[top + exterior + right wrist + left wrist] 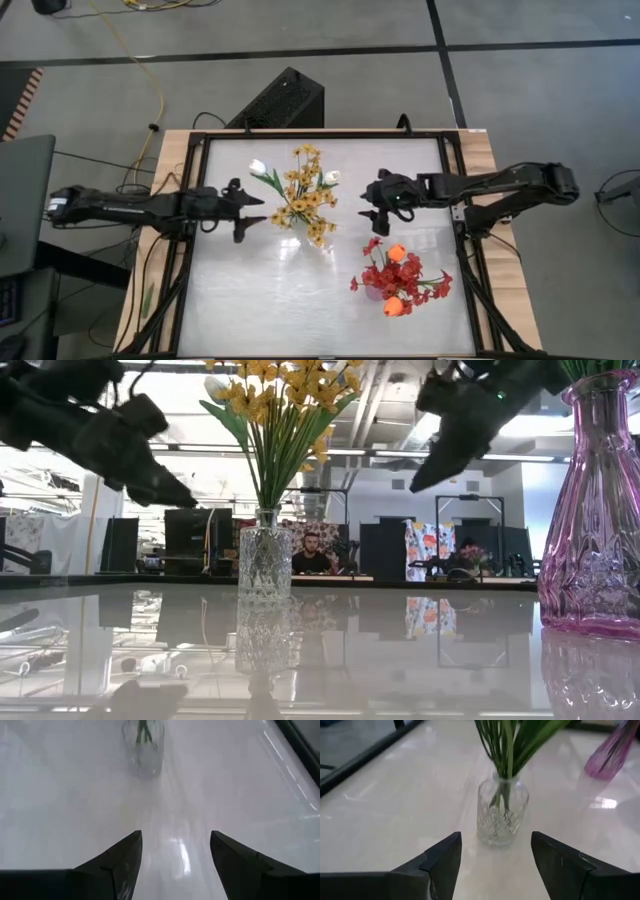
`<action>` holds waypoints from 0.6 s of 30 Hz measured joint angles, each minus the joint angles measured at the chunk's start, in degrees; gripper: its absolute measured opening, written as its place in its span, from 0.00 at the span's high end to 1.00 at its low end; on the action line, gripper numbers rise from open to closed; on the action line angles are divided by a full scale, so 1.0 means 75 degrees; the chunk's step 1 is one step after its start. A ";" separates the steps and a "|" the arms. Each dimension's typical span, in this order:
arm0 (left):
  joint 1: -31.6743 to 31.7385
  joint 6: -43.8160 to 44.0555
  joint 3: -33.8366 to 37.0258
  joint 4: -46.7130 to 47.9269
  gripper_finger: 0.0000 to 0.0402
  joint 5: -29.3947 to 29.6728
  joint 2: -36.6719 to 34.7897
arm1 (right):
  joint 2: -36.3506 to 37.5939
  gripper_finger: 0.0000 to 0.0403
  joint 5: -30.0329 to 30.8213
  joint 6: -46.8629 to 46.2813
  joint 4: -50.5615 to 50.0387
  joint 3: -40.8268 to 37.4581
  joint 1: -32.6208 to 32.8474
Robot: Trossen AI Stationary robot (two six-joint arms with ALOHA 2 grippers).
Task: Sort flowers into vase by color
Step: Return to Home Position
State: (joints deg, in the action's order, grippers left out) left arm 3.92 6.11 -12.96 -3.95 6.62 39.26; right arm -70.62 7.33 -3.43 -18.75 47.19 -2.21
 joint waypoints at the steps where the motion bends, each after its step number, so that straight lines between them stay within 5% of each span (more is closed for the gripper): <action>1: -0.0006 0.0059 0.0054 0.0113 0.43 0.0003 -0.0341 | 0.0038 0.35 0.0000 0.0001 0.0069 -0.0109 0.0026; 13: -0.0221 0.0546 0.1409 -0.0045 0.43 0.0034 -0.3377 | 0.1093 0.36 0.0017 -0.0484 0.4257 -0.2996 0.0150; 18: -0.0221 0.0545 0.1646 0.0117 0.43 0.0042 -0.4191 | 0.1691 0.45 0.0015 -0.0646 0.5801 -0.4083 -0.0102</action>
State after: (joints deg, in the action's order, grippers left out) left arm 2.26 10.20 -0.62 -3.07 6.94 7.82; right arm -57.93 7.44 -8.27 24.76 16.57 -2.98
